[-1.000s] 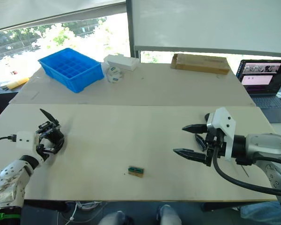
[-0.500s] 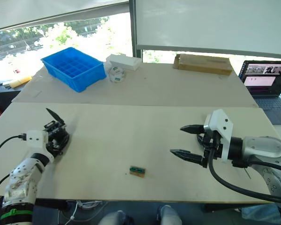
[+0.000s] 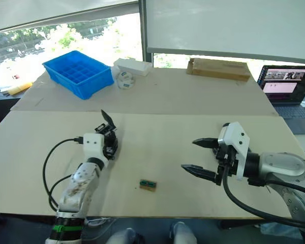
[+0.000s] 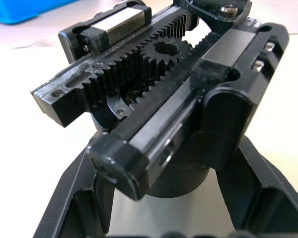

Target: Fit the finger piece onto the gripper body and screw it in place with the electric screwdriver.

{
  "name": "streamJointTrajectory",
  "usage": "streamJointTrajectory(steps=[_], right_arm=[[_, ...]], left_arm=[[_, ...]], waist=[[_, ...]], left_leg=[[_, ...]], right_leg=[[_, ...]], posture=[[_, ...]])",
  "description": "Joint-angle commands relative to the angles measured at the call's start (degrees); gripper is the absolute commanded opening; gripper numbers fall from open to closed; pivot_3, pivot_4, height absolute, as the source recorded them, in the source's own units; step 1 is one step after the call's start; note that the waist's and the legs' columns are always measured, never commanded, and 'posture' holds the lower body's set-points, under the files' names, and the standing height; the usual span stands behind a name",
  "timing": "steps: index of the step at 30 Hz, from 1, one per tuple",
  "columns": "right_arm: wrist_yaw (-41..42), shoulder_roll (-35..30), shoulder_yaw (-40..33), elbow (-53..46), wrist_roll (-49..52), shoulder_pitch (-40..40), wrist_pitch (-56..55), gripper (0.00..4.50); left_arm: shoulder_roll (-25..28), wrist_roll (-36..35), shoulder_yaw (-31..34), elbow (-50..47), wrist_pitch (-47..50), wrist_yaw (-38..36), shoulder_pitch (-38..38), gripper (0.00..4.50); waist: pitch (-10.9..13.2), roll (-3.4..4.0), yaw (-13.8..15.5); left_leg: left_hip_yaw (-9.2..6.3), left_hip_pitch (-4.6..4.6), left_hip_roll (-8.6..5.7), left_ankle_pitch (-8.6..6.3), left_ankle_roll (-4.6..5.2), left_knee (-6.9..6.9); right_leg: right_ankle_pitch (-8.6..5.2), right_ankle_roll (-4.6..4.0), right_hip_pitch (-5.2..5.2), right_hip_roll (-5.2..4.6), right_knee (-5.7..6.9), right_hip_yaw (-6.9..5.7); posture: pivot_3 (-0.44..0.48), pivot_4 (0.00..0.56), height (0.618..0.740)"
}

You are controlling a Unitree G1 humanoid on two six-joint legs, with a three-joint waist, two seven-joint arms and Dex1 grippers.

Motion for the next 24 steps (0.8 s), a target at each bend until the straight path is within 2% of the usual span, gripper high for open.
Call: streamJointTrajectory(steps=[1, 3, 5, 8, 13, 16, 20, 24], right_arm=[[-0.44, -0.33, -0.53, -1.48, 0.94, -0.52, 0.39, 4.50], [-0.85, -0.25, -0.61, -1.54, 0.89, -0.62, 0.37, 4.50], [-1.19, -0.16, -0.62, -1.85, 0.92, -0.41, 0.39, 4.50], [-1.73, 0.03, -0.50, -2.45, 0.88, 0.23, 0.25, 4.50], [-2.73, 0.46, -0.28, -2.99, 0.84, 0.63, 0.03, 4.50], [-3.54, 0.94, 0.07, -3.25, 1.42, 0.07, 0.36, 4.50], [-3.83, 0.70, 0.04, -3.08, 2.14, -1.18, 0.76, 4.50], [-4.53, 0.66, -0.62, -2.69, 3.36, -1.56, 1.31, 4.50]], left_arm=[[-0.32, 1.14, -0.19, 0.48, -3.57, 0.69, -2.84, 2.31], [-0.27, 0.58, 0.07, 0.73, -3.51, 0.02, -2.56, 2.31], [0.71, -0.77, 0.33, 0.06, -3.11, -2.45, -1.01, 3.37], [3.47, -3.01, 0.63, -1.27, -0.95, -7.56, 1.40, 4.48], [12.78, -9.44, 2.84, 1.23, -2.63, -22.57, 2.25, 4.48], [18.13, -8.00, 0.71, 6.09, -10.28, -30.78, -0.88, 4.48], [21.42, -8.51, 0.75, 16.95, -12.33, -37.10, -8.13, 4.48], [21.88, -9.63, 0.74, 24.13, -15.22, -42.87, -12.31, 4.48]], waist=[[0.01, -0.01, -0.03], [0.01, -0.01, 0.01], [0.01, -0.01, -0.02], [0.00, 0.00, -0.16], [-0.02, 0.03, -0.27], [-0.02, 0.04, -0.15], [-0.02, 0.04, 0.21], [-0.02, 0.04, -0.05]], left_leg=[[0.00, -0.02, 0.00, -0.01, 0.01, 0.00], [-0.03, -0.04, 0.00, 0.00, 0.02, 0.01], [-0.04, -0.04, 0.00, 0.00, 0.02, 0.03], [-0.05, -0.01, 0.01, 0.00, 0.01, 0.02], [-0.04, 0.07, 0.05, 0.00, 0.00, 0.04], [-0.04, 0.07, 0.04, 0.00, -0.01, 0.06], [-0.05, 0.00, -0.02, 0.00, 0.00, 0.09], [-0.04, -0.05, -0.04, 0.00, 0.01, 0.06]], right_leg=[[0.00, 0.00, 0.00, 0.01, -0.01, -0.02], [0.00, 0.00, 0.00, 0.00, -0.01, -0.07], [0.00, 0.00, 0.00, -0.03, -0.02, -0.08], [0.00, 0.00, 0.00, -0.07, 0.00, -0.06], [-0.02, -0.01, 0.01, -0.08, 0.09, -0.02], [-0.03, -0.01, 0.01, -0.05, 0.10, -0.04], [-0.02, -0.01, 0.01, 0.06, 0.08, -0.15], [-0.02, 0.00, 0.01, 0.14, 0.00, -0.20]], posture=[[0.000, 0.150, 0.738], [0.000, 0.150, 0.738], [0.000, 0.150, 0.738], [0.000, 0.150, 0.738], [0.000, 0.150, 0.738], [0.000, 0.150, 0.738], [0.000, 0.150, 0.738], [0.000, 0.150, 0.738]])
